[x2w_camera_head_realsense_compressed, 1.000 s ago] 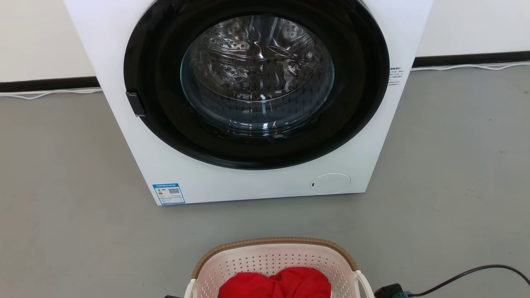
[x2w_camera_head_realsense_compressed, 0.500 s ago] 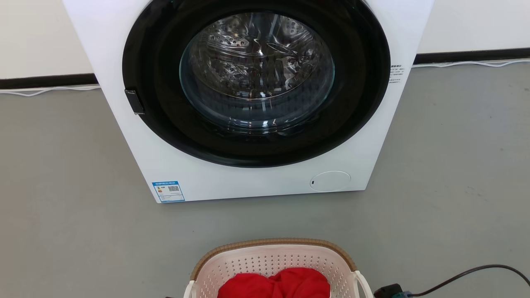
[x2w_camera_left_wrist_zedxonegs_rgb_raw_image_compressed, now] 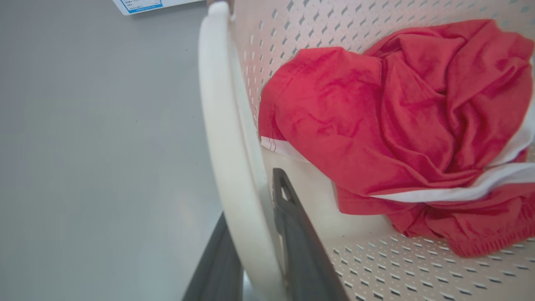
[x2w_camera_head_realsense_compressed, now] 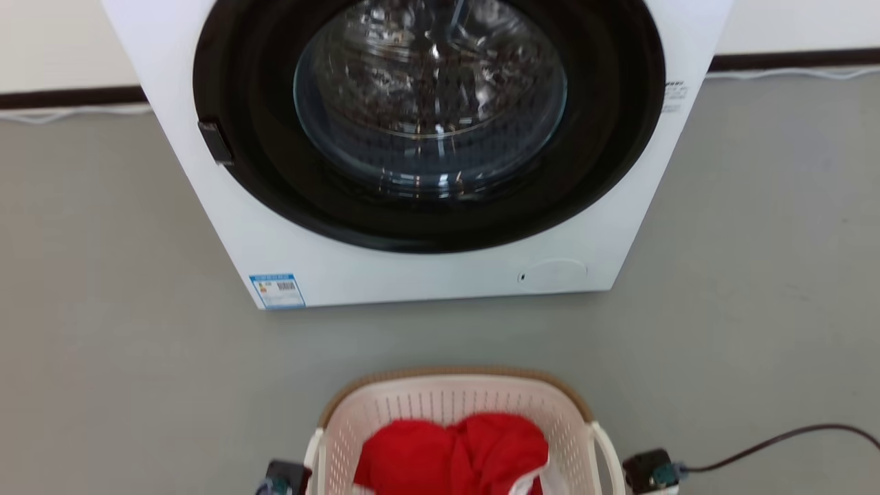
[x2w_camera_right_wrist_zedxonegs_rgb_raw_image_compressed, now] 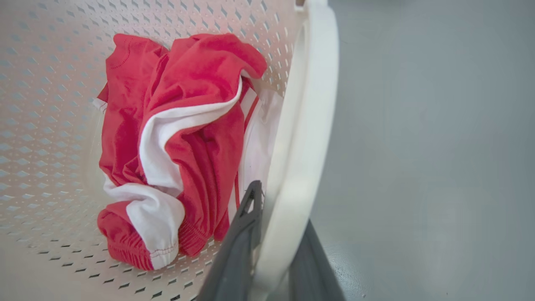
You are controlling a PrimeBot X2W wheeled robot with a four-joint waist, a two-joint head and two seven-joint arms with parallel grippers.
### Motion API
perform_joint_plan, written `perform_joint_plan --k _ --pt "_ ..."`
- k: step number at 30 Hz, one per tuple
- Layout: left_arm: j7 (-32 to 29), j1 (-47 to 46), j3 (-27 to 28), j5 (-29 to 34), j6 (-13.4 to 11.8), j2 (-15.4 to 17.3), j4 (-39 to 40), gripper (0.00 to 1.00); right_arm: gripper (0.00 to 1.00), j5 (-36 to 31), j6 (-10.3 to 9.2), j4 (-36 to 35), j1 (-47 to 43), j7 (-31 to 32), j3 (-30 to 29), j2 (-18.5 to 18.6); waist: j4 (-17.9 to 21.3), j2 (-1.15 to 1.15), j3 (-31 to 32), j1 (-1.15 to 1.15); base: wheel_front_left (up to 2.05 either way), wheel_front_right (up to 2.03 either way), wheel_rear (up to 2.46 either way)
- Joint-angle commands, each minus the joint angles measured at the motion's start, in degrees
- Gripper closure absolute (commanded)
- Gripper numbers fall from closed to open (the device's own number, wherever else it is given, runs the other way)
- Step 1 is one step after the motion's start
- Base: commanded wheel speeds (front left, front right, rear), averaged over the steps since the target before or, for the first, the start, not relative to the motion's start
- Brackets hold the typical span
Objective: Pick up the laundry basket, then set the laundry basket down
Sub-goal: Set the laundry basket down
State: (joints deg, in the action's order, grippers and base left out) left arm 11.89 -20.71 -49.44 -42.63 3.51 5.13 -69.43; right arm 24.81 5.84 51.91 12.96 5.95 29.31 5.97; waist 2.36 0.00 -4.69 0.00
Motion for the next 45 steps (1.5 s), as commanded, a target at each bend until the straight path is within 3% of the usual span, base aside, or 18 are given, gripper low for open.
perform_joint_plan --k 1,14,24,45 --pt "1.78 -4.08 0.71 0.08 0.79 -2.25 2.02 1.0 1.0 -0.24 1.65 -2.22 2.17 -1.15 2.16 -3.09 -0.28 0.0 -1.5 0.0 0.0 0.0 0.0" --pt "3.04 -14.37 4.77 -0.59 1.26 1.14 3.07 1.0 1.0 -7.07 1.65 -3.9 12.41 -6.05 -1.47 -3.09 -0.3 0.0 -15.61 0.0 0.0 0.0 0.0" --pt "3.09 -19.16 10.47 3.12 1.21 5.16 11.3 1.0 1.0 -12.1 1.65 -4.92 18.98 -7.7 -6.38 -3.09 -0.6 0.0 -28.05 0.0 0.0 0.0 0.0" --pt "3.1 -29.22 17.7 11.2 3.36 5.65 15.2 1.0 1.0 -16.5 1.65 -6.42 29.75 -9.61 -14.67 -3.09 -2.22 0.0 -45.51 0.0 0.0 0.0 0.0"
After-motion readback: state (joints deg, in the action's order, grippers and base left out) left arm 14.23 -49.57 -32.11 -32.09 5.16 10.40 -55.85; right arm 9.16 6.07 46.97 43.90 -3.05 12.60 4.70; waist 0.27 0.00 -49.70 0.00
